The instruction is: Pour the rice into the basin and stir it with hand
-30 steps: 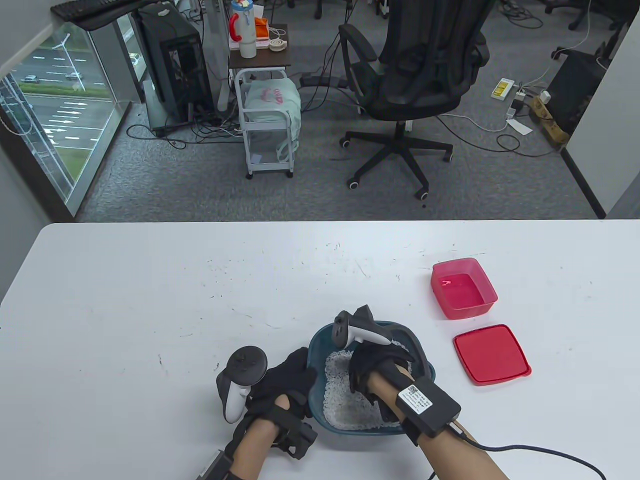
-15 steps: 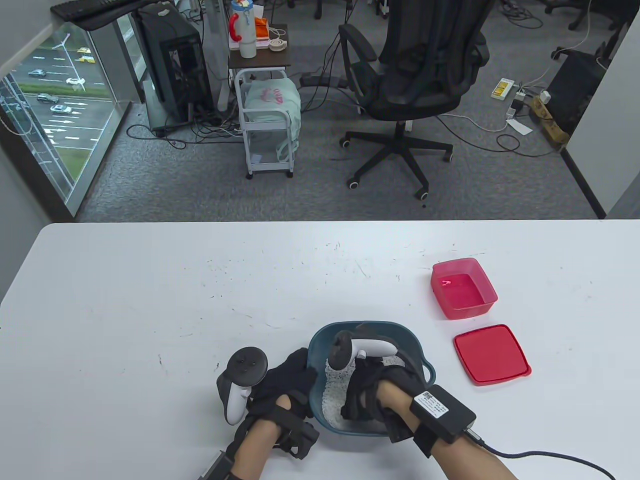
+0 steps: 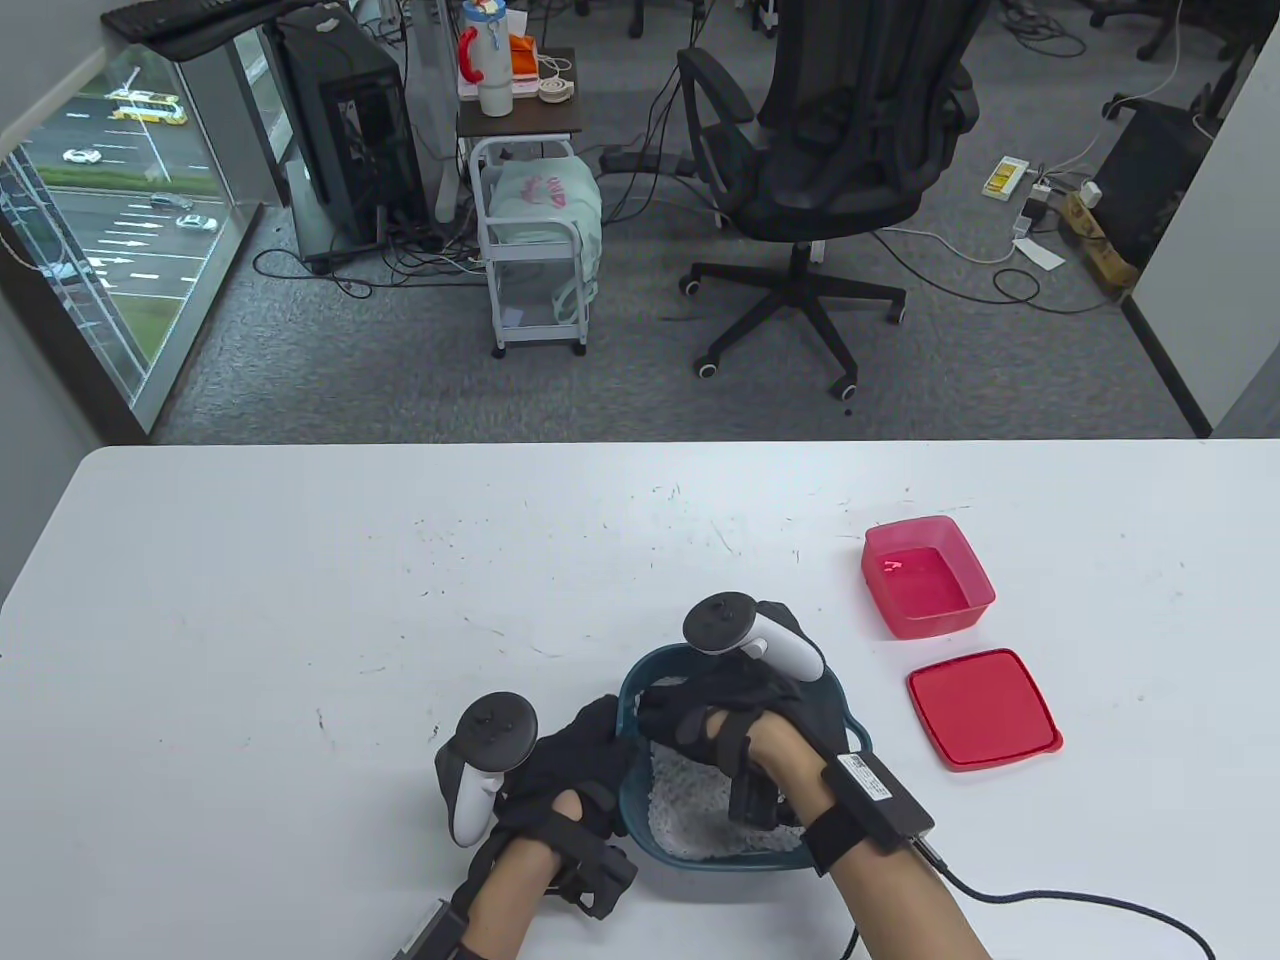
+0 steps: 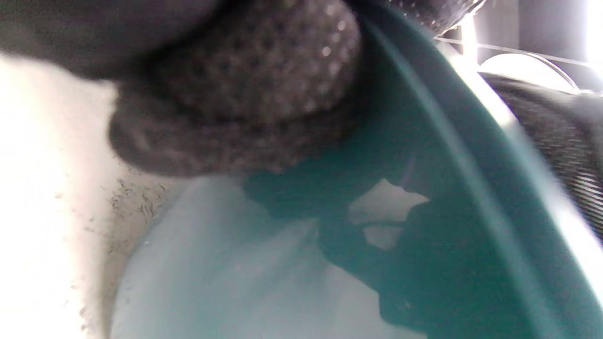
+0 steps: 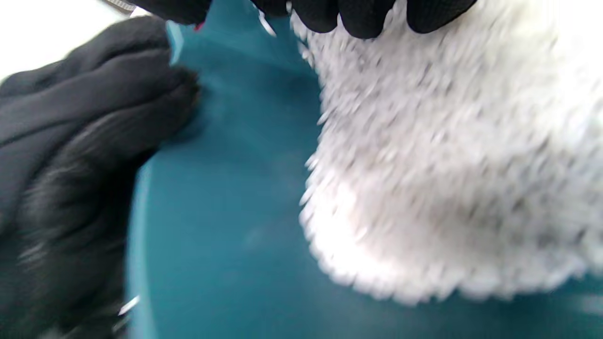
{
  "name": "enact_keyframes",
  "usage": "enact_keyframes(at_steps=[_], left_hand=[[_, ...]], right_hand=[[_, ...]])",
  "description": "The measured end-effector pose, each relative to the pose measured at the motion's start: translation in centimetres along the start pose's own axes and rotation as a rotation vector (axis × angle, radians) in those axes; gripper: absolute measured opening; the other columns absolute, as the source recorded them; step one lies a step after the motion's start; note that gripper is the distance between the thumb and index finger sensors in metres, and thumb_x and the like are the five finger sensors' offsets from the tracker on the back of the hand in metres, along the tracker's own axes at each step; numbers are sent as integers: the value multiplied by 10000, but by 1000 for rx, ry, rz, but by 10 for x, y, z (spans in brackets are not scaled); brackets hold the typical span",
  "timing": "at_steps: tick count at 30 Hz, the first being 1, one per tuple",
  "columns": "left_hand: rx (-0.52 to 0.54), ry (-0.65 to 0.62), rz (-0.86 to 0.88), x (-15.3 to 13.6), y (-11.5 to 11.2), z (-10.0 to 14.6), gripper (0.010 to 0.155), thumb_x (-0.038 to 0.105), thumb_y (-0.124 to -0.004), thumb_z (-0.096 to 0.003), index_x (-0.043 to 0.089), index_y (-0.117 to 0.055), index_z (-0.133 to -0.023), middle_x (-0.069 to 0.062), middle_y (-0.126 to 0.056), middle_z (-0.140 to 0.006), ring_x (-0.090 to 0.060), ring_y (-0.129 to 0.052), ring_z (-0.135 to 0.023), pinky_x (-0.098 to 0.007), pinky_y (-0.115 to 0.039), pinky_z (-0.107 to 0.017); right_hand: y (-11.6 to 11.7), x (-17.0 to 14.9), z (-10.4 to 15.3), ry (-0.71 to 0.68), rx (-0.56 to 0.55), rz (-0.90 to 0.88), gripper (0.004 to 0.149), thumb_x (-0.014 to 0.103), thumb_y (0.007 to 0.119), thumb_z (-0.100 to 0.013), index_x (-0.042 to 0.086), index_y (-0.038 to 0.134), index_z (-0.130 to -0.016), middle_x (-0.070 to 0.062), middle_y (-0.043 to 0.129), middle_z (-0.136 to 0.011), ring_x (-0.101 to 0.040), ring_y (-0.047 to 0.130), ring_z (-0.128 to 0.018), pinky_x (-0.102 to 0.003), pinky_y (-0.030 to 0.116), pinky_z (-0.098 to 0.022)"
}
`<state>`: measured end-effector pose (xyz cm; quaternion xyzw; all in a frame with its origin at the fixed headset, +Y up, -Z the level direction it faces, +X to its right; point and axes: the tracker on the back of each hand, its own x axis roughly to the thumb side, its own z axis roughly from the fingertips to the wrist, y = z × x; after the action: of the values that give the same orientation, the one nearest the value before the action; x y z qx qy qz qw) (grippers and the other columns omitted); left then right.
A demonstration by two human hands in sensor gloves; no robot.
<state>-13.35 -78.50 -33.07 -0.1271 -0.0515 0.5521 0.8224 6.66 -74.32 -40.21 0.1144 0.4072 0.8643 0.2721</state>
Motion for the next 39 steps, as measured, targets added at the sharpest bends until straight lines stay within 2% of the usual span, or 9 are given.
enact_keyframes(at_steps=[5, 11, 16, 18, 21, 24, 27, 35, 39], left_hand=[[-3, -2, 3, 0, 0, 0, 647, 289, -808, -487, -16, -629, -1029, -332, -786, -923, -178, -1093, -58, -260, -966, 8], [-1, 7, 22, 0, 0, 0, 646, 286, -809, -486, -21, -632, -1027, -338, -788, -918, -183, -1095, -57, -261, -970, 11], [9, 14, 26, 0, 0, 0, 646, 287, -810, -485, -21, -634, -1026, -336, -792, -916, -182, -1093, -54, -257, -969, 15], [14, 17, 26, 0, 0, 0, 645, 287, -810, -484, -21, -637, -1024, -335, -795, -914, -181, -1093, -51, -256, -969, 16], [15, 20, 25, 0, 0, 0, 642, 287, -810, -485, -17, -640, -1024, -333, -797, -915, -184, -1092, -50, -258, -968, 16], [1, 20, 34, -1, 0, 0, 644, 290, -810, -486, -19, -638, -1025, -333, -793, -918, -187, -1093, -52, -261, -968, 14], [-6, 13, 31, 0, 0, 0, 646, 289, -807, -488, -17, -630, -1028, -333, -787, -922, -189, -1092, -55, -264, -967, 9], [-8, 5, 14, 0, 0, 0, 647, 288, -806, -488, -20, -629, -1029, -334, -785, -923, -187, -1091, -80, -266, -966, 6], [-11, 4, 16, 0, 0, 0, 648, 289, -806, -488, -19, -630, -1029, -335, -783, -925, -187, -1096, -61, -268, -968, 4]], right_hand=[[-7, -2, 5, 272, -161, 403, 615, 418, 721, -396, 43, 781, -881, -228, 874, -846, -465, 895, -718, -625, 732, -486], [5, -12, 13, 444, -32, 559, 631, 412, 737, -379, -35, 843, -810, -294, 955, -731, -488, 983, -563, -590, 814, -371], [28, -14, 21, 444, 88, 602, 638, 426, 765, -350, -100, 950, -660, -303, 1091, -498, -453, 1094, -319, -559, 882, -204], [37, -13, 21, 385, 154, 575, 639, 433, 771, -340, -112, 976, -604, -292, 1116, -434, -442, 1106, -255, -549, 889, -167], [44, -4, 21, 129, 246, 471, 641, 442, 766, -338, -92, 971, -627, -289, 1105, -465, -453, 1098, -297, -557, 884, -200], [44, -1, 23, -92, 316, 206, 648, 438, 757, -354, -47, 885, -765, -266, 1027, -677, -470, 1036, -529, -586, 858, -347], [44, -4, 17, -146, 389, -20, 690, 411, 740, -376, -42, 683, -893, -299, 801, -867, -506, 842, -728, -635, 736, -471], [16, 1, 6, -69, 98, -24, 693, 427, 710, -401, 83, 537, -977, -203, 600, -999, -451, 630, -886, -654, 598, -569], [3, 5, 7, 123, -116, 216, 657, 417, 711, -402, 67, 631, -953, -219, 705, -954, -465, 732, -834, -657, 625, -547]])
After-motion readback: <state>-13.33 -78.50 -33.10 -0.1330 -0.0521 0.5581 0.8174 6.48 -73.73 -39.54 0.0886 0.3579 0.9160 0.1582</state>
